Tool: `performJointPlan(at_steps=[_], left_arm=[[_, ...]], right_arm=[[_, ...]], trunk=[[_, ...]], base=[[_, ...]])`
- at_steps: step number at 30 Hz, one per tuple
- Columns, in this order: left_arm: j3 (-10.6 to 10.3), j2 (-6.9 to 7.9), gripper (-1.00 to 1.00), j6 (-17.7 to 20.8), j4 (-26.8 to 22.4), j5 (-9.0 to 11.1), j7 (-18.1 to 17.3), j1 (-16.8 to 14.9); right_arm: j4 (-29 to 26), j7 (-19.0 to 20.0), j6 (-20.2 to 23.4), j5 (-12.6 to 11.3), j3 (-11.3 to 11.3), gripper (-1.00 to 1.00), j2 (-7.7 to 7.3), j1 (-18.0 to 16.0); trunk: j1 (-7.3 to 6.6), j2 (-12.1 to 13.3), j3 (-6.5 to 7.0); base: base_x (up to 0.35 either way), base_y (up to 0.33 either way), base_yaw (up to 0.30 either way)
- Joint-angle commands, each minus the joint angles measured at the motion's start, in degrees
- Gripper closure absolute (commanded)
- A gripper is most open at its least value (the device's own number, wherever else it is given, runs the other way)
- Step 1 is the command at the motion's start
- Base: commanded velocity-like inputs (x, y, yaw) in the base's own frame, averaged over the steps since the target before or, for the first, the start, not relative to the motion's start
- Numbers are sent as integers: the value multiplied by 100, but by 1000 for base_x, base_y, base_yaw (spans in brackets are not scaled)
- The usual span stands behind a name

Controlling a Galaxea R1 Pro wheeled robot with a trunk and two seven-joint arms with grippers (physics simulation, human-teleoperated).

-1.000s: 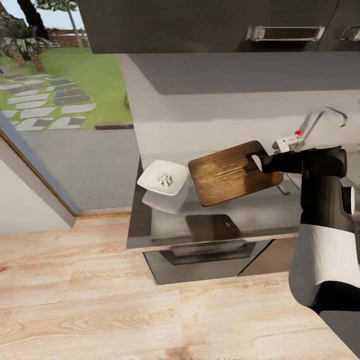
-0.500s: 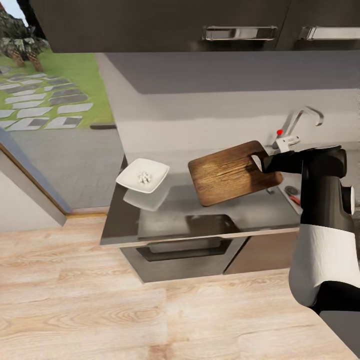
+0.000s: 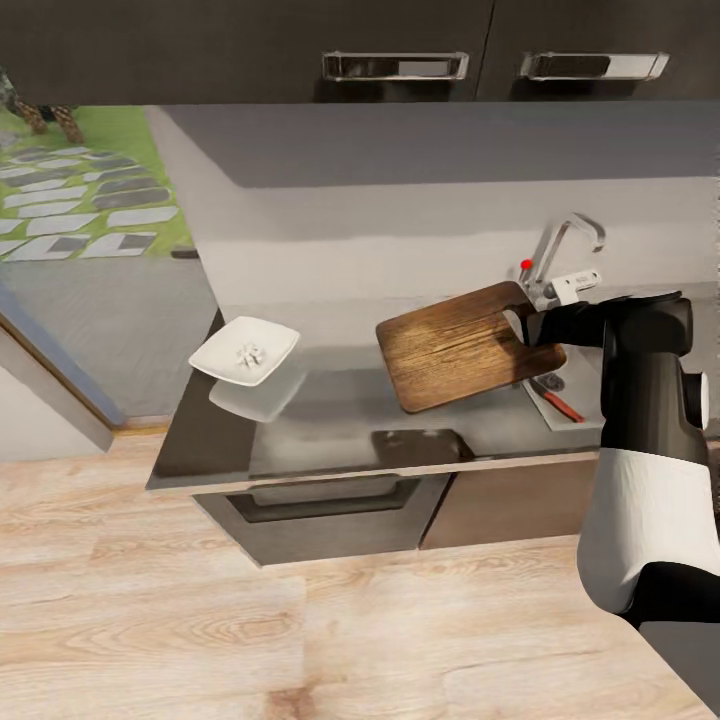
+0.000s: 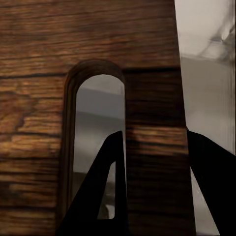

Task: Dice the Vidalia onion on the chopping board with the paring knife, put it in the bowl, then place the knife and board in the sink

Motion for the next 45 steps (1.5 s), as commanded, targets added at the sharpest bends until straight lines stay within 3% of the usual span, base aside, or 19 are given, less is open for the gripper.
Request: performJointPlan(at_steps=[1,27,35,39,43,45], left_arm=[[28,-4,-100,-7,2,49,-59,-3],[28,-4,-100,-7,2,49,-59,-3],[28,-4,-100,-7,0,49,-59,-3],[30,2,-100,-7,1,49,-59,-3],[30,4,-100,-7,2,49,-59,-3],[29,5,-100,-7,2,49,-59,-3]], right_arm=[[-5,57,22,41,1,100,-2,-6],[8,16,9,57,16,100,24,-6],[74,-140,8,50,17,100,32,-6],[171,-524,7,44,17,100,50,-6],[449,-1394,-10,27,10,100,82,-6],[660,-2063,-23,4,-10,100,105,-6]], trunk=[[3,-11,-9],[3,-11,-9],[3,-11,-9],[3,-11,-9],[3,-11,-9],[3,-11,-9]], base=[[0,-307,0],[0,-285,0],[0,-132,0],[0,-10,0],[0,-1,0],[0,0,0]])
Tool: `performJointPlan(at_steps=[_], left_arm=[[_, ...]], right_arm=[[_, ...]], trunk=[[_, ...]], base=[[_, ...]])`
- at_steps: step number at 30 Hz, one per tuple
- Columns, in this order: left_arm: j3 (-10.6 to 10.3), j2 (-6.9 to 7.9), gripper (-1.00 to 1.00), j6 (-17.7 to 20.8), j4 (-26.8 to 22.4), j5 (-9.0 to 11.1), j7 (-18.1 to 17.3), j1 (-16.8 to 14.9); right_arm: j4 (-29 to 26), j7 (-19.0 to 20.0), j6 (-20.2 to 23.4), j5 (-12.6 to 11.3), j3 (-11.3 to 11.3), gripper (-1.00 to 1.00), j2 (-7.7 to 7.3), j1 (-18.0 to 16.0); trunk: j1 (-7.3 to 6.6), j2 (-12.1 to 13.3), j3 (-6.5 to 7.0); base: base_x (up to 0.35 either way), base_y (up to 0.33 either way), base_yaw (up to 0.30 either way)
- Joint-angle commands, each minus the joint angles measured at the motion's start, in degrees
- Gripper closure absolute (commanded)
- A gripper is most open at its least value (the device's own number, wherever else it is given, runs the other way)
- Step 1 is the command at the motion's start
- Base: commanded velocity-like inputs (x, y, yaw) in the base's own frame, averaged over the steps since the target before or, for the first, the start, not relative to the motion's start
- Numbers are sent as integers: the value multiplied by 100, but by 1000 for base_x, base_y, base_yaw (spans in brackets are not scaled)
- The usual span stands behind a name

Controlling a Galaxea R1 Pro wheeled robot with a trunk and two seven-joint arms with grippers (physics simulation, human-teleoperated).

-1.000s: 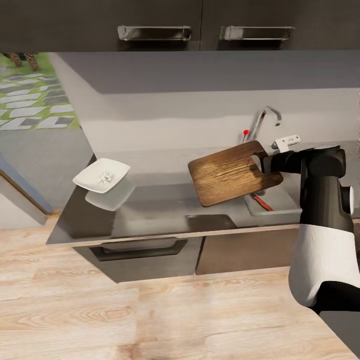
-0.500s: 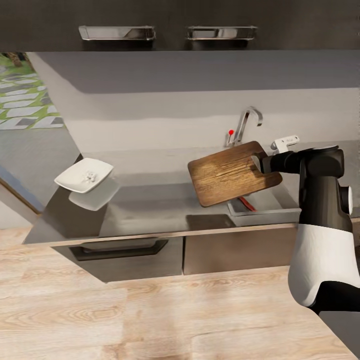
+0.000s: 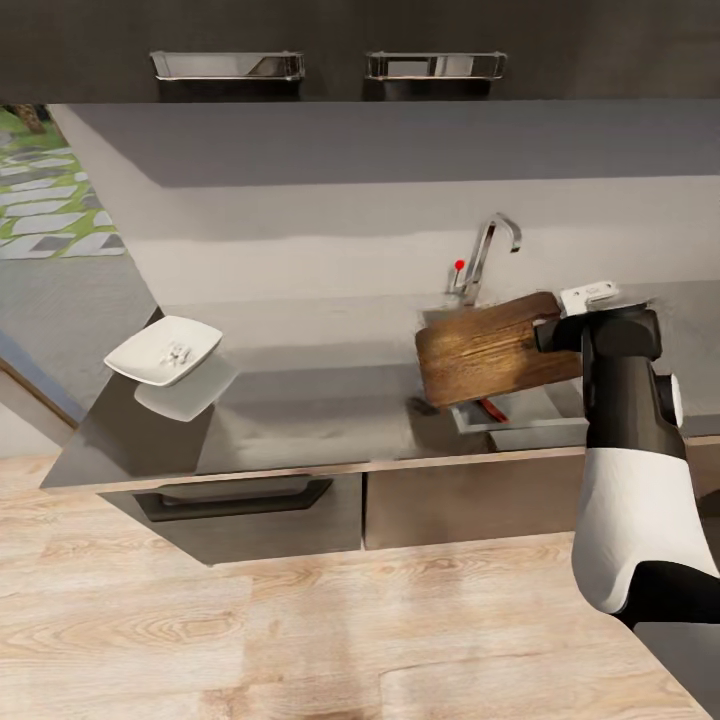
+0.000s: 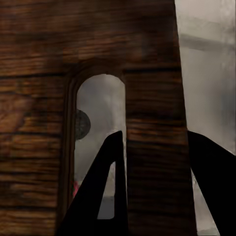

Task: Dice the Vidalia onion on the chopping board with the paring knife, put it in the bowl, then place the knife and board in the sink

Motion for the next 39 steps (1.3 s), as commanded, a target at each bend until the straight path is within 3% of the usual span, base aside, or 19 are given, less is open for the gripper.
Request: performJointPlan(at_steps=[1,3,5,10,14,17,21,25,27,30,35,37,39], left_arm=[[28,-4,-100,-7,4,48,-59,-3],[28,-4,-100,-7,4,48,-59,-3],[28,-5,-100,-7,4,48,-59,-3],[28,-6,-100,-7,2,48,-59,-3],[28,-8,-100,-7,3,48,-59,-3],[28,-6,-100,-7,3,48,-59,-3],[28,-7,-100,-7,-1,48,-59,-3],[28,-8,-100,-7,-2,48,-59,-3],[28,-9,-100,-7,-4,48,-59,-3],[28,-9,-100,-7,-5,48,-59,-3],[28,-10,-100,-7,-5,48,-59,-3],[28,-12,-100,-7,-5,48,-59,-3],[28,-12,-100,-7,-5,48,-59,-3]], right_arm=[[102,-212,38,-122,-28,100,17,-6],[309,-709,10,-291,-202,100,38,-6],[495,-1190,-142,-580,-528,100,48,-6],[1090,-2420,-937,-1400,-1262,100,50,-6],[1546,-2967,-1270,-2062,-1642,100,11,-6],[1697,-3062,-1332,-2291,-1737,100,-3,-6],[1750,-3096,-1397,-2365,-1792,100,9,-6],[1766,-3209,-1490,-2397,-2124,100,23,-6],[1768,-3405,-1504,-2538,-2229,100,25,-7],[1769,-3971,-1528,-3141,-2281,100,21,-8],[1769,-5414,-1998,-4387,-2261,100,42,-12],[1769,-5862,-2187,-4731,-2160,100,175,-14],[1769,-6017,-2255,-4866,-2066,100,295,-14]], trunk=[[2,-11,-8],[2,-11,-8],[2,-11,-8],[2,-11,-8],[2,-11,-8],[2,-11,-8],[2,-11,-8],[2,-11,-8],[2,-11,-8],[2,-11,-8],[2,-11,-8],[2,-11,-8],[2,-11,-8]], base=[[0,0,0],[0,0,0],[0,0,0],[0,0,0],[0,0,0],[0,0,0],[0,0,0],[0,0,0],[0,0,0],[0,0,0],[0,0,0],[0,0,0],[0,0,0]])
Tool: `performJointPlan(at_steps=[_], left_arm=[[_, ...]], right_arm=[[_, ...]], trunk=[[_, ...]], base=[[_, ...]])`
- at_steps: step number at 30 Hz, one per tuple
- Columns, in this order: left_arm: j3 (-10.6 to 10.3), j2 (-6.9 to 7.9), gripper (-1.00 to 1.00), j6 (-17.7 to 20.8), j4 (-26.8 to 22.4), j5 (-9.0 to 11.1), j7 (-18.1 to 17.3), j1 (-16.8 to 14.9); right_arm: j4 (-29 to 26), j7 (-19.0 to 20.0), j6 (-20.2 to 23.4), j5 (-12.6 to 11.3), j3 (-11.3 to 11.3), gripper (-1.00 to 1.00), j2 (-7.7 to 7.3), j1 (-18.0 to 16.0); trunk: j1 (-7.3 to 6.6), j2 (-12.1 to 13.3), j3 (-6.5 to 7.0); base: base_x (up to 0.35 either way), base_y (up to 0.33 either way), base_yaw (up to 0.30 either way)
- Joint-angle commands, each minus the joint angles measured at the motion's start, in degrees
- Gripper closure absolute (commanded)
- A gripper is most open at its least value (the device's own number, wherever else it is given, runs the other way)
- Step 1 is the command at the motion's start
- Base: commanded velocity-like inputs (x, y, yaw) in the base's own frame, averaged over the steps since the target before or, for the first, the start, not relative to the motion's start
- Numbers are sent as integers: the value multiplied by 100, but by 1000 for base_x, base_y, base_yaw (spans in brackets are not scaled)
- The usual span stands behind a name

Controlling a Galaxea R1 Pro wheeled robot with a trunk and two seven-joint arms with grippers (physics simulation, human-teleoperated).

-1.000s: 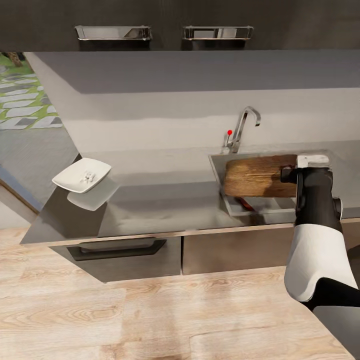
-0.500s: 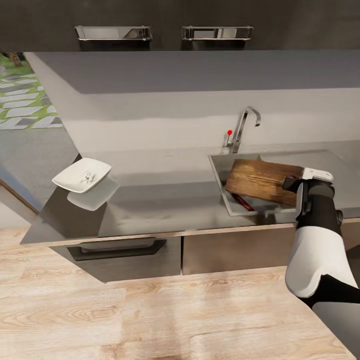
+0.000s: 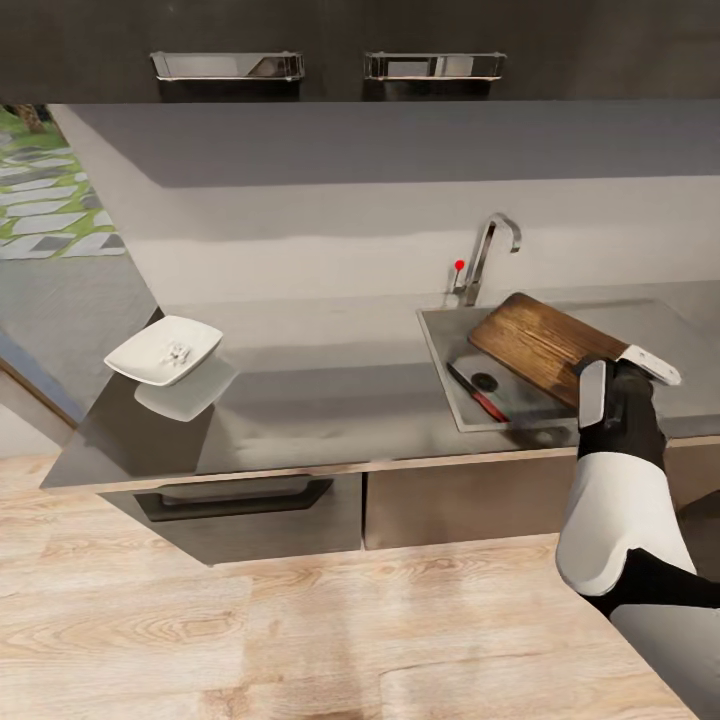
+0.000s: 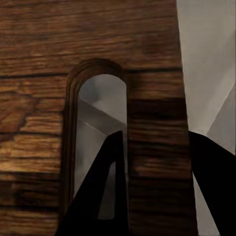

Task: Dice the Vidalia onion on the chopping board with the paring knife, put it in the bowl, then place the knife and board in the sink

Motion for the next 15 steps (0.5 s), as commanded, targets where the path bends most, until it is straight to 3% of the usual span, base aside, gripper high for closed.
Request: performJointPlan(at_steps=[1,5,10,15], left_arm=[[28,-4,-100,-6,3,49,-59,-2],[28,-4,-100,-6,6,49,-59,-2],[28,-10,-100,-6,11,49,-59,-2],[28,-13,-100,-6,11,49,-59,-2]], right_arm=[[-10,-91,-6,-6,30,100,59,-7],[-19,-689,-261,-160,68,100,389,-7],[-23,-1805,-699,-798,86,100,751,-3],[-27,-2426,-800,-1041,86,100,895,-2]], trunk=[[3,-10,-8],[3,-10,-8],[3,-10,-8],[3,-10,-8]], base=[[0,0,0],[0,0,0],[0,0,0],[0,0,0]])
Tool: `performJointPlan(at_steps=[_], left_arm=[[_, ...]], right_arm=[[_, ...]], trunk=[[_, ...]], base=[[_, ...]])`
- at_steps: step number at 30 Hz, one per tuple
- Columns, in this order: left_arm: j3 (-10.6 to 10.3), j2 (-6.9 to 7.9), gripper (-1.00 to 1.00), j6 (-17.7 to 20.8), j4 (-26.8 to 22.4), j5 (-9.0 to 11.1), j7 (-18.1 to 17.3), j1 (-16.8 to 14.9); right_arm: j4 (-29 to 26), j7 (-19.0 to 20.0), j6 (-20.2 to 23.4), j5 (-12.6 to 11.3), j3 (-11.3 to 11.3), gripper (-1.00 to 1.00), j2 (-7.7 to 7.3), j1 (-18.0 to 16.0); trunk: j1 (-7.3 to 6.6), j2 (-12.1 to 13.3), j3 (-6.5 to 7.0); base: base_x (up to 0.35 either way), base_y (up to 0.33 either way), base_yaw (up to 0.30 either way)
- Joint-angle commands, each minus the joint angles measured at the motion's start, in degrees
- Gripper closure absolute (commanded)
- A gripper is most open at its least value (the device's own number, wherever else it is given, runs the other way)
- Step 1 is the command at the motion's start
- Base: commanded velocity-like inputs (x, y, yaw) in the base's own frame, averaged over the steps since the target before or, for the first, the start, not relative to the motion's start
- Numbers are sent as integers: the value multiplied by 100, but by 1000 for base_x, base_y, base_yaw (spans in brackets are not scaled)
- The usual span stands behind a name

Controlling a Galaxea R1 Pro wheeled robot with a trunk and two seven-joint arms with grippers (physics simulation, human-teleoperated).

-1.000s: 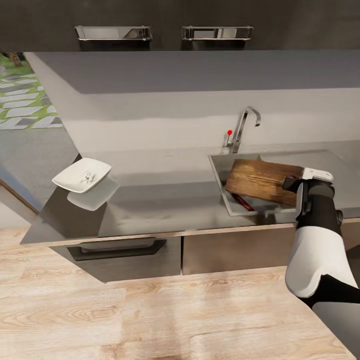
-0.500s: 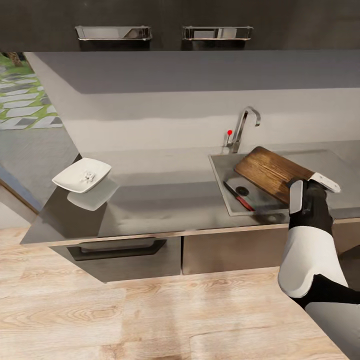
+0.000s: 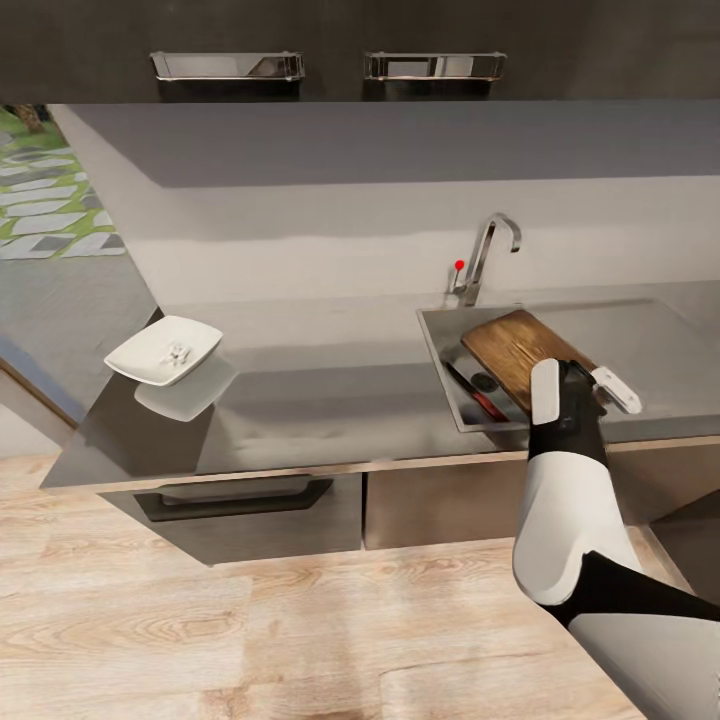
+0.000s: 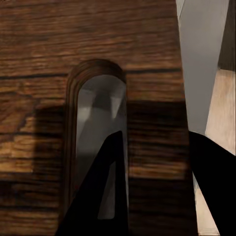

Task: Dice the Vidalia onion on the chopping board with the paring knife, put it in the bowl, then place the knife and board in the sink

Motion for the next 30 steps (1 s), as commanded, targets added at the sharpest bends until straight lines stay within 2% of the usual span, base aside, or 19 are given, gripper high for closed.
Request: performJointPlan(at_steps=[1,3,7,10,20,30], left_arm=[[28,-4,-100,-6,3,48,-59,-3],[28,-4,-100,-6,3,48,-59,-3],[28,-4,-100,-6,3,48,-59,-3],[28,2,-100,-6,3,49,-59,-3],[30,5,-100,-6,2,48,-59,-3],[28,17,-100,-14,19,55,-53,-3]], right_arm=[[-10,-80,24,-38,-6,100,37,-8],[-10,-189,-23,-140,-7,100,131,-7],[-10,-445,-236,-370,-2,100,131,-7],[-9,-512,-292,-447,12,100,131,-9],[-9,-543,-314,-478,22,100,131,-8],[4,-536,-315,-470,45,100,131,-8]], trunk=[[3,-10,-9],[3,-10,-9],[3,-10,-9],[3,-10,-9],[3,-10,-9],[3,-10,-9]], base=[[0,0,0],[7,0,0],[80,-37,0],[196,-26,0],[279,-2,0],[43,0,0]])
